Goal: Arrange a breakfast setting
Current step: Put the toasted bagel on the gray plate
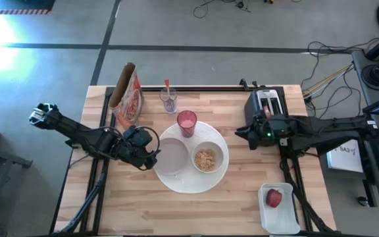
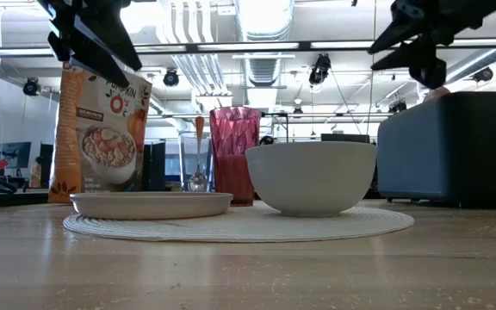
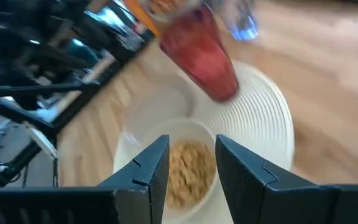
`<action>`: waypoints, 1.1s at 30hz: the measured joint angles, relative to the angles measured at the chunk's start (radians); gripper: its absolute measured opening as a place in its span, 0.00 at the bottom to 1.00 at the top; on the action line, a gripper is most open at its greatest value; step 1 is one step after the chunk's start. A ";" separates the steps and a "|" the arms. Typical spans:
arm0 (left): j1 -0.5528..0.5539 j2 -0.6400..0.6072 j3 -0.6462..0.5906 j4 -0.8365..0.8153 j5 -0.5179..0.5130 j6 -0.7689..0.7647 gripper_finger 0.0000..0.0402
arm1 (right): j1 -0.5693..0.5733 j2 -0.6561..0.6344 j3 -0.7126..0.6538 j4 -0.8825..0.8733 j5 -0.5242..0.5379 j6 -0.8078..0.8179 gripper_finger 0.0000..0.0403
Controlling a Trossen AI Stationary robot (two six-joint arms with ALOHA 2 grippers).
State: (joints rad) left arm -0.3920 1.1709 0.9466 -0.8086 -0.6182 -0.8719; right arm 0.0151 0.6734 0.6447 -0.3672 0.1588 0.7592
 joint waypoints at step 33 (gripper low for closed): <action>-0.019 -0.033 -0.007 -0.068 0.006 0.000 0.78 | 0.046 0.536 0.692 -1.055 0.081 0.413 0.41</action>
State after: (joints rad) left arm -0.4110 1.1384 0.9398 -0.8771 -0.6121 -0.8722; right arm 0.0607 1.2096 1.3368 -1.4222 0.2397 1.1722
